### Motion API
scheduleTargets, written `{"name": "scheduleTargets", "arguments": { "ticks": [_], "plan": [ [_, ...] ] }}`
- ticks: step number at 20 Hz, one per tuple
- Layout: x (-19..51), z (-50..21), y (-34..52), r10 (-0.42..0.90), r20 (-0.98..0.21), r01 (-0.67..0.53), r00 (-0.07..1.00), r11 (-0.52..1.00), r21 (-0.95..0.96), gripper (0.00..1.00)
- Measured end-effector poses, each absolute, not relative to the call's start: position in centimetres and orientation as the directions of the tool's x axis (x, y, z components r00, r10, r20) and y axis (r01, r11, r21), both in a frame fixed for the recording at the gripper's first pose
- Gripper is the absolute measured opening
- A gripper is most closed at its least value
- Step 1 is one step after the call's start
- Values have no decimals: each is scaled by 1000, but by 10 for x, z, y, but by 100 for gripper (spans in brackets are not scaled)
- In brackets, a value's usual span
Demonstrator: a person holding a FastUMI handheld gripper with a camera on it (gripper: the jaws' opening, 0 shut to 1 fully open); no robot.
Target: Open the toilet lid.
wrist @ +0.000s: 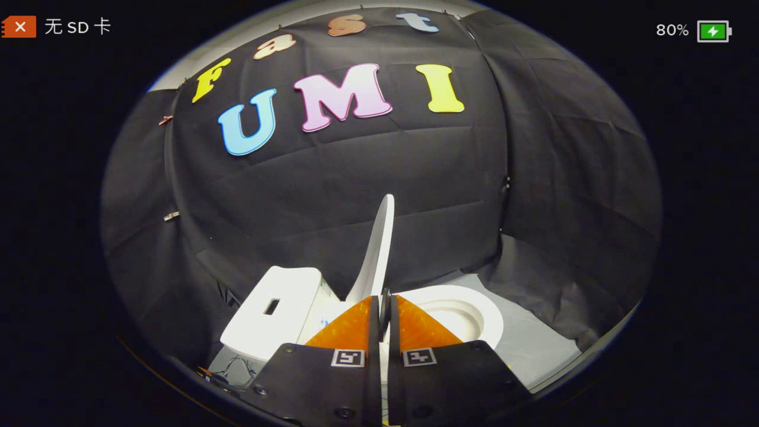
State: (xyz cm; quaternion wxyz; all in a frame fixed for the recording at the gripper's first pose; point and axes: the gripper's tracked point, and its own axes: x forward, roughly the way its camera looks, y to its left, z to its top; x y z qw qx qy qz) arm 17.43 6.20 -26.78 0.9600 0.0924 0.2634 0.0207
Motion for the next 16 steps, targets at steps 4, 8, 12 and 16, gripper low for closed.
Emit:
{"name": "scheduleTargets", "arguments": {
  "ticks": [4, 8, 12, 16],
  "plan": [
    [173, -257, 101, 81, -482, -18, 873, 991, 135, 9],
    [169, -249, 141, 80, -456, -44, 886, 995, 89, 10],
    [167, -244, 184, 101, -438, -85, 893, 995, 56, 10],
    [161, -246, 227, 126, -430, -131, 894, 991, 19, 10]
  ]
}}
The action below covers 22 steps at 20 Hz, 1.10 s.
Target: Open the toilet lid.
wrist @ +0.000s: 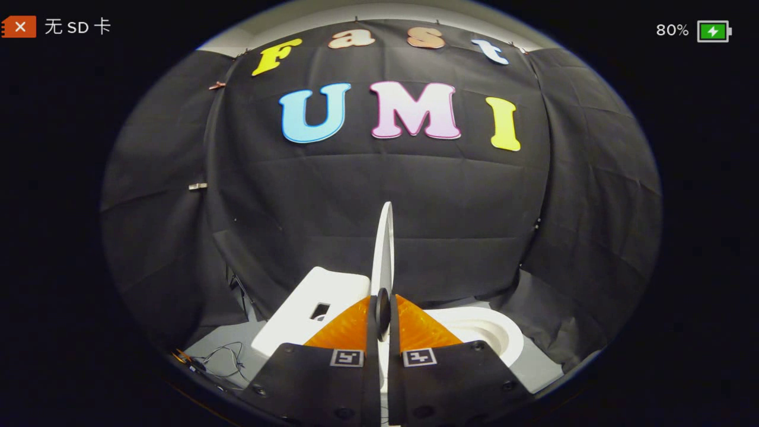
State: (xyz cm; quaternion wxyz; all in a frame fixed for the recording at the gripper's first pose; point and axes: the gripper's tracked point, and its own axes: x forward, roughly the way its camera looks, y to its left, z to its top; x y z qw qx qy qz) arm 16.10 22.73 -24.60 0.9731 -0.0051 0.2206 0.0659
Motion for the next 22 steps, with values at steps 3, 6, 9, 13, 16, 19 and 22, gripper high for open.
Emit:
{"name": "scheduleTargets", "arguments": {
  "ticks": [3, 6, 9, 13, 16, 19, 22],
  "plan": [
    [156, -247, 258, 148, -432, -168, 890, 986, -9, 10],
    [152, -253, 287, 164, -439, -193, 883, 981, -21, 10],
    [150, -257, 310, 164, -436, -213, 885, 975, -66, 10],
    [148, -262, 324, 150, -435, -212, 888, 972, -99, 10],
    [149, -258, 311, 93, -407, -174, 909, 971, -166, 10],
    [143, -267, 311, 109, -425, -188, 898, 971, -148, 27],
    [135, -268, 311, 125, -423, -212, 898, 963, -166, 65]
  ]
}}
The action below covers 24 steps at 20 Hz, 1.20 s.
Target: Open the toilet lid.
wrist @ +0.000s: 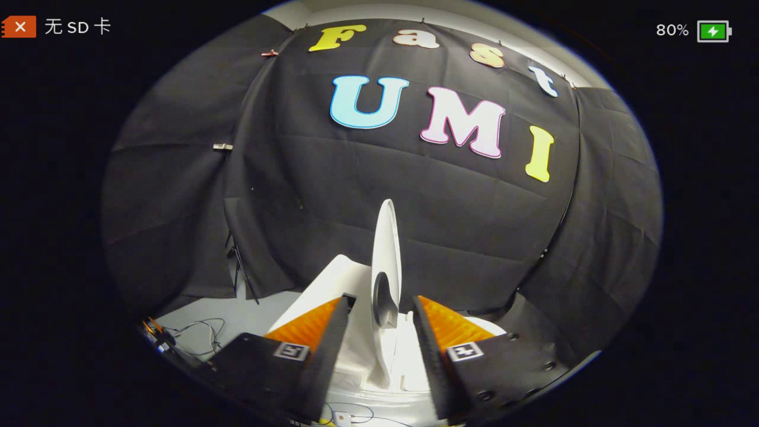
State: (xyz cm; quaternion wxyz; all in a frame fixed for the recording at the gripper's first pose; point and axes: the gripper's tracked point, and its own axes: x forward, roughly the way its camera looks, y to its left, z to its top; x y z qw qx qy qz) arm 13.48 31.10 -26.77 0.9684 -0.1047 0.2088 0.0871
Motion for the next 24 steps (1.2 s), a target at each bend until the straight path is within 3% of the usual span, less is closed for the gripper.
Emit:
{"name": "scheduleTargets", "arguments": {
  "ticks": [2, 5, 24],
  "plan": [
    [133, -267, 310, 137, -418, -218, 898, 964, -152, 89],
    [130, -259, 303, 127, -399, -201, 908, 968, -149, 100],
    [92, -141, 224, 189, -271, -198, 944, 980, -7, 99]
  ]
}}
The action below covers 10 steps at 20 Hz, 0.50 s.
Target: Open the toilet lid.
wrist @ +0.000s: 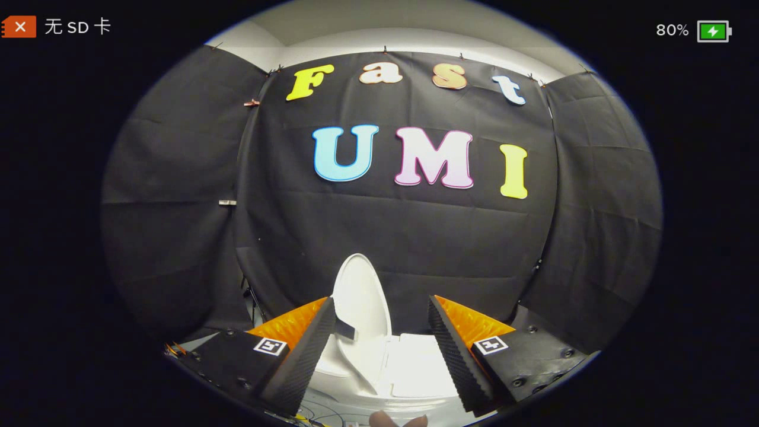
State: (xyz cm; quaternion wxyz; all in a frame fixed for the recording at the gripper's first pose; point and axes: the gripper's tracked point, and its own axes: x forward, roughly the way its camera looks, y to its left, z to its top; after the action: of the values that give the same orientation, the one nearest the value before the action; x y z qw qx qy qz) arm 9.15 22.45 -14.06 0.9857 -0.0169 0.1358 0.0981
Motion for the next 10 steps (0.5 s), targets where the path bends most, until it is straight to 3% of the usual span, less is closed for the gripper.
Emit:
{"name": "scheduleTargets", "arguments": {
  "ticks": [10],
  "plan": [
    [63, -84, 124, 112, -194, -115, 975, 993, -7, 99]
  ]
}}
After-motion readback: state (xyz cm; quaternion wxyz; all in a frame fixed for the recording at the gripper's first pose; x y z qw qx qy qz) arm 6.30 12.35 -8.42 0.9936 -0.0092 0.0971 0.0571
